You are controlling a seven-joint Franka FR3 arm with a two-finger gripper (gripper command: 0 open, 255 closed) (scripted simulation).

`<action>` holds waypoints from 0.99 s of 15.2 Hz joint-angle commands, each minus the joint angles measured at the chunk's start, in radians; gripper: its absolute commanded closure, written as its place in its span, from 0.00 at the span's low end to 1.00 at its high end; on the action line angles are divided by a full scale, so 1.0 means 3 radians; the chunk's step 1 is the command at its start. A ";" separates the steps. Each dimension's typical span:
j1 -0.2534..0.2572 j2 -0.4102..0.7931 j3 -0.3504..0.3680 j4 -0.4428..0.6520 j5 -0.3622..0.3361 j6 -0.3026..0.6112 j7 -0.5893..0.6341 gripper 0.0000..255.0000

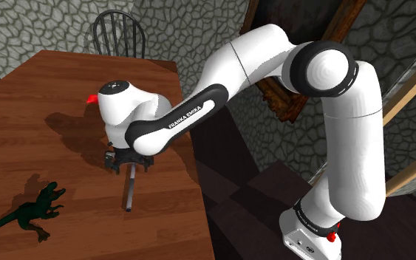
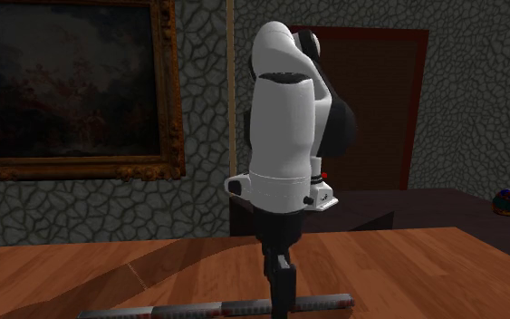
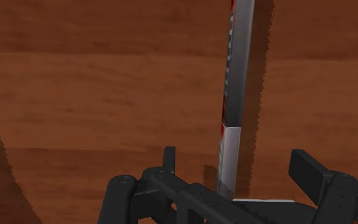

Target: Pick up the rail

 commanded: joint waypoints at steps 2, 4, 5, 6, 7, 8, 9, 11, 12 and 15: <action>0.0028 0.0075 -0.0037 -0.0002 -0.0048 0.0073 0.0032 0.00; 0.0029 0.0081 -0.0040 -0.0002 -0.0051 0.0078 0.0032 1.00; 0.0028 0.0082 -0.0040 0.0001 -0.0051 0.0076 0.0030 1.00; 0.0027 0.0080 -0.0040 -0.0001 -0.0050 0.0076 0.0030 1.00; 0.0027 0.0080 -0.0039 -0.0001 -0.0050 0.0076 0.0030 1.00; 0.0027 0.0080 -0.0039 -0.0001 -0.0050 0.0076 0.0029 1.00; 0.0027 0.0080 -0.0039 -0.0001 -0.0050 0.0076 0.0029 1.00; 0.0027 0.0080 -0.0039 -0.0001 -0.0050 0.0076 0.0029 1.00; 0.0027 0.0080 -0.0039 -0.0001 -0.0050 0.0076 0.0029 1.00; 0.0009 0.0018 -0.0008 0.0002 -0.0011 0.0016 0.0009 1.00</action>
